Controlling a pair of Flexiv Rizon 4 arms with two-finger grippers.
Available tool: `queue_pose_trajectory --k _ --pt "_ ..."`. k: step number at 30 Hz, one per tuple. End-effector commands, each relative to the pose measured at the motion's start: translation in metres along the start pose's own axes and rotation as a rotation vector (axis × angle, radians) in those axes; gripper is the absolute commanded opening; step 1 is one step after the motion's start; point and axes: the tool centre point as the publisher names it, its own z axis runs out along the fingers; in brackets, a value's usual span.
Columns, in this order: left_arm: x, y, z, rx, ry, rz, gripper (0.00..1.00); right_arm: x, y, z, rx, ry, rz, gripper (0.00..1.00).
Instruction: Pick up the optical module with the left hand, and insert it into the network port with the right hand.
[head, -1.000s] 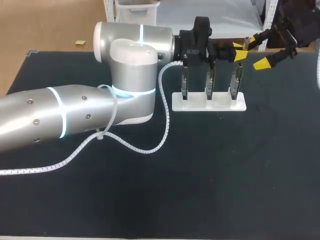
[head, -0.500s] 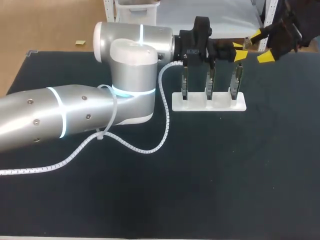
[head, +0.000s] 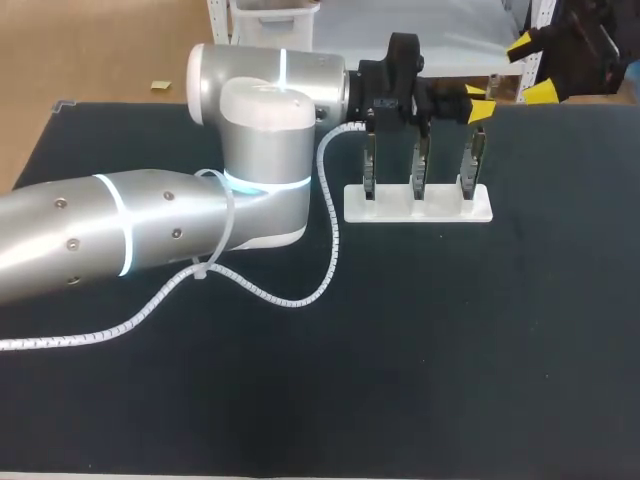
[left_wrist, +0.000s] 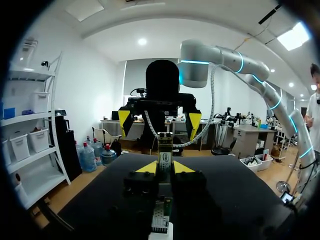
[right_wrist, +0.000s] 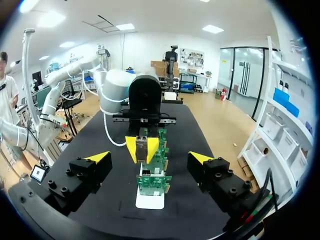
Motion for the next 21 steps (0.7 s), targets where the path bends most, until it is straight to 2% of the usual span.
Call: queue_pose_trajectory --k 1,7,14,21 --pt "0.0 0.004 0.001 0.007 0.001 0.001 0.0 -0.007 0.002 0.008 -0.006 0.011 -0.008 1.0" --pt "0.0 0.004 0.001 0.007 0.001 0.001 0.0 -0.011 0.0 0.016 -0.018 0.016 -0.006 1.0" --pt "0.0 0.004 0.001 0.007 0.001 0.001 0.0 -0.015 0.001 0.021 -0.04 -0.021 0.034 1.0" --pt "0.0 0.004 0.001 0.007 0.001 0.001 0.0 -0.018 0.004 0.028 -0.054 -0.006 0.044 1.0"
